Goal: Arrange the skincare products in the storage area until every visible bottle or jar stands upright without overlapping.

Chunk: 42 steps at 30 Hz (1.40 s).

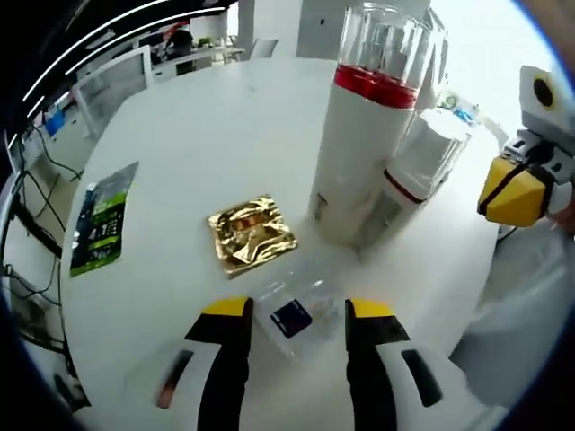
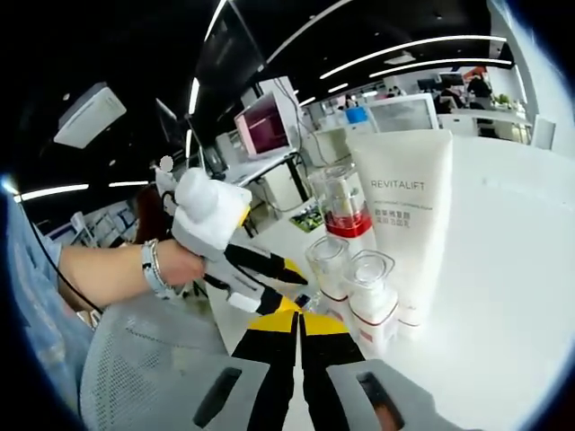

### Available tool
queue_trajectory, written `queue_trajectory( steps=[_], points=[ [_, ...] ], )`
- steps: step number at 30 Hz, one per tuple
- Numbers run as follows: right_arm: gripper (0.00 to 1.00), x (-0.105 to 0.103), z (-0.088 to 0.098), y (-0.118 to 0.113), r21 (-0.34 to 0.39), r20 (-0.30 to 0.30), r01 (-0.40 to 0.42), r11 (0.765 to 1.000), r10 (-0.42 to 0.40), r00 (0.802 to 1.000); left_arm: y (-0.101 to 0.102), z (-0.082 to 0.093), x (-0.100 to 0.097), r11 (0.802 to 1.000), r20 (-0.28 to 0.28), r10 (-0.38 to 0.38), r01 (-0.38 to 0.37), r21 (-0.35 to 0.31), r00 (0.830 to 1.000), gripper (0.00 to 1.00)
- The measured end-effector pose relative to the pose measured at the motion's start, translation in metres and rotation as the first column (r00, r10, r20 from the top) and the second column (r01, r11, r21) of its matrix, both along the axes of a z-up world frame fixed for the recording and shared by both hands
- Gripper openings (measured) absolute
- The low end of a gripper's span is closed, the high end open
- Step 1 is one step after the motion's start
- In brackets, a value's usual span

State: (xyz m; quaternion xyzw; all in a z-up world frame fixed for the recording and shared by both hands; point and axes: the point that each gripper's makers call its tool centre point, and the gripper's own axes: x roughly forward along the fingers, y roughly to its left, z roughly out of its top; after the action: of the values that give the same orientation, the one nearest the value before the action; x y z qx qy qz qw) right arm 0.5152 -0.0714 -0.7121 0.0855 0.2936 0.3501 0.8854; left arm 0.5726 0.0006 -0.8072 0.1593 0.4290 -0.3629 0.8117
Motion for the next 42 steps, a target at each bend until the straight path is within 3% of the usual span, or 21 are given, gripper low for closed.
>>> queue_trajectory(
  steps=[2,8,21,28,32,34,38,42],
  points=[
    [0.00,0.000,0.001,0.000,0.001,0.002,0.003,1.000,-0.003,1.000,-0.001,0.003,0.004,1.000,0.044,-0.022,0.022,0.001,0.999,0.47],
    [0.00,0.001,0.000,-0.001,-0.001,0.000,0.006,1.000,-0.006,1.000,0.000,0.003,0.003,0.998,0.080,-0.064,0.062,0.025,0.995,0.48],
    [0.00,0.000,0.001,0.000,-0.005,0.007,-0.005,1.000,0.005,1.000,0.002,0.006,0.002,0.996,0.079,-0.074,0.070,0.046,0.994,0.48],
    [0.00,0.000,0.004,0.000,-0.006,0.022,-0.006,1.000,0.006,1.000,-0.005,0.020,0.005,0.998,0.106,-0.052,0.054,-0.018,0.993,0.49],
    [0.00,-0.002,0.006,0.002,0.017,0.010,-0.005,1.000,0.005,1.000,-0.003,0.025,0.019,0.995,0.086,0.042,-0.033,-0.098,0.995,0.47],
    [0.00,-0.001,0.007,0.002,0.014,0.017,0.002,1.000,-0.002,1.000,0.001,0.025,0.030,0.988,0.058,0.107,-0.100,-0.114,0.993,0.48],
    [0.00,0.000,0.007,0.003,0.022,0.011,0.006,1.000,-0.006,1.000,0.002,0.024,0.045,0.978,0.040,0.163,-0.156,-0.142,0.986,0.49],
    [0.00,-0.002,0.002,0.001,0.001,0.003,0.007,1.000,-0.007,1.000,0.005,0.013,0.058,0.951,-0.009,0.260,-0.258,-0.171,0.965,0.47]
  ],
)
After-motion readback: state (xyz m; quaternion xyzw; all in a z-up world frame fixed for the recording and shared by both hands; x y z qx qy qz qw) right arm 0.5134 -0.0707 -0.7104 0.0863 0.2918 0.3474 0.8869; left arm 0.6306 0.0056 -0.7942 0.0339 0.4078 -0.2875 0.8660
